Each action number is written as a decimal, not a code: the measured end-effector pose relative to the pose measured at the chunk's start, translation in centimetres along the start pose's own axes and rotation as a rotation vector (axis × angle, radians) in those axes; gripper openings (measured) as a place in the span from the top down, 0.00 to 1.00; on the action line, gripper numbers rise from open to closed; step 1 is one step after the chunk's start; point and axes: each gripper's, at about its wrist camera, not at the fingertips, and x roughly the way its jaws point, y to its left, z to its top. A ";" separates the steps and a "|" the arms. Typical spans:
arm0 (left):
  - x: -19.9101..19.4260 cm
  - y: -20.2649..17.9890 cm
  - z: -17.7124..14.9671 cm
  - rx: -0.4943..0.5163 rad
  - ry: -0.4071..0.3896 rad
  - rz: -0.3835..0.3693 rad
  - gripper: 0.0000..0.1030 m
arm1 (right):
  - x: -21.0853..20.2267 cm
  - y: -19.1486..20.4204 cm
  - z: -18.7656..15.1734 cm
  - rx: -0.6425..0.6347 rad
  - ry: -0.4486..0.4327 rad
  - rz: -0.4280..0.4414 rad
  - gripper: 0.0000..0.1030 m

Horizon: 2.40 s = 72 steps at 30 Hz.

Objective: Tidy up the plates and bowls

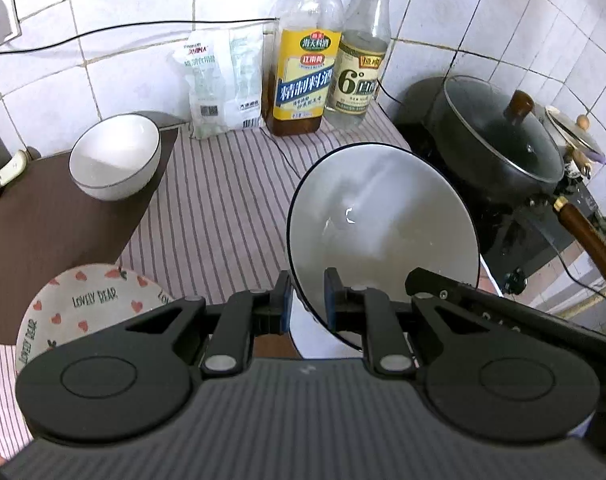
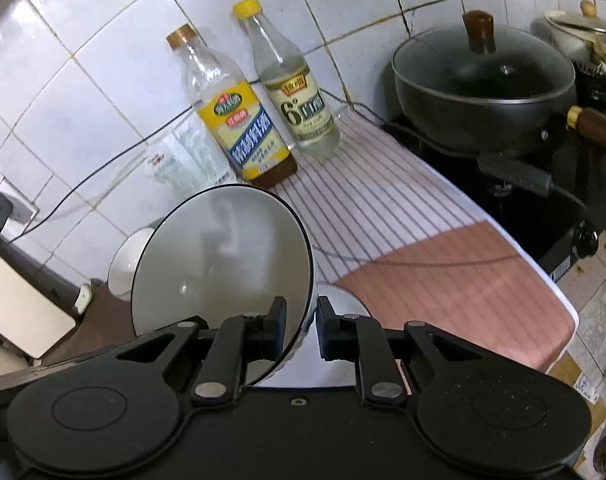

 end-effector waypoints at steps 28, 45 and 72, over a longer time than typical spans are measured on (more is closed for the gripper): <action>3.2 -0.7 -2.3 0.029 0.175 -0.012 0.86 | 0.9 -1.5 -2.8 -0.046 0.010 -0.085 0.81; 4.4 -0.4 -2.2 -0.004 0.209 0.007 0.84 | 2.5 -1.2 -3.4 -0.056 0.007 -0.099 0.81; 5.6 0.6 -2.6 -0.047 0.190 -0.042 0.85 | 2.5 -0.5 -2.2 -0.364 0.053 -0.104 0.68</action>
